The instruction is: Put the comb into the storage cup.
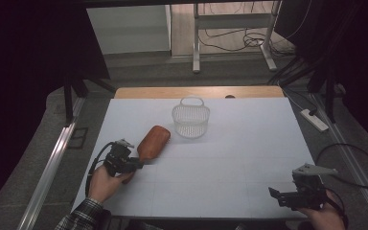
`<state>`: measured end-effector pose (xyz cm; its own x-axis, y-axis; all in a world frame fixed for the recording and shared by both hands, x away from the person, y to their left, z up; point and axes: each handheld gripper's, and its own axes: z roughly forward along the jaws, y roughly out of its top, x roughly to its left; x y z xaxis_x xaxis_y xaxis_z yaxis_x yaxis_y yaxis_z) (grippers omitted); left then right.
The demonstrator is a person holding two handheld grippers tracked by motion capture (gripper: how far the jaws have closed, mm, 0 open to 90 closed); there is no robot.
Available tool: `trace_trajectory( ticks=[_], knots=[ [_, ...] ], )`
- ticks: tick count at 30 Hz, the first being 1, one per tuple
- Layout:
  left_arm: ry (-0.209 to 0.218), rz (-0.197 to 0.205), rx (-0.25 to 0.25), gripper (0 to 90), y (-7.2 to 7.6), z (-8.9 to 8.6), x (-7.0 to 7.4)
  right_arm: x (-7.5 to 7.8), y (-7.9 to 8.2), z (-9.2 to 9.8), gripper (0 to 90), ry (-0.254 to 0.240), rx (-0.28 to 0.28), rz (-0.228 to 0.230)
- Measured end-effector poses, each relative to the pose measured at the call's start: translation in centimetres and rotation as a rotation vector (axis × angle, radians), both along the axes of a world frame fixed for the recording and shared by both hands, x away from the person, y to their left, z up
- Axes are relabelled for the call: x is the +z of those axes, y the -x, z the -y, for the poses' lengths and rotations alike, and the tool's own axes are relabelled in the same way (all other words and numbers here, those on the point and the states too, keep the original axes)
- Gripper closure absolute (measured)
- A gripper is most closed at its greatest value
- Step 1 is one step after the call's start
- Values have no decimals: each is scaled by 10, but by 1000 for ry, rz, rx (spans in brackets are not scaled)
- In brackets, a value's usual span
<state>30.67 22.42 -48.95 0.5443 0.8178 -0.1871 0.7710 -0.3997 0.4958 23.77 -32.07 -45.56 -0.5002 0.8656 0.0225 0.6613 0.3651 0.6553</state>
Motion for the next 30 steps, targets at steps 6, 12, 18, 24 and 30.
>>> trace_trajectory(
  ticks=[6, 12, 18, 24, 30],
  knots=[
    [18, 18, 35, 512, -2, -8, 3, 0, 0, 0, 23, 1, -1, 0],
    [36, 26, 53, 334, -3, -12, 4, 0, 0, 0, 23, 3, 1, 1],
    [48, 10, 49, 167, -7, -13, 2, 0, 0, -1, 23, 7, 3, 1],
    [24, 10, 40, 29, -9, -11, 0, 0, 0, -1, 23, 10, 4, 1],
    [52, 31, 24, 0, -10, -10, 0, 0, 0, -1, 23, 11, 4, -1]
  ],
)
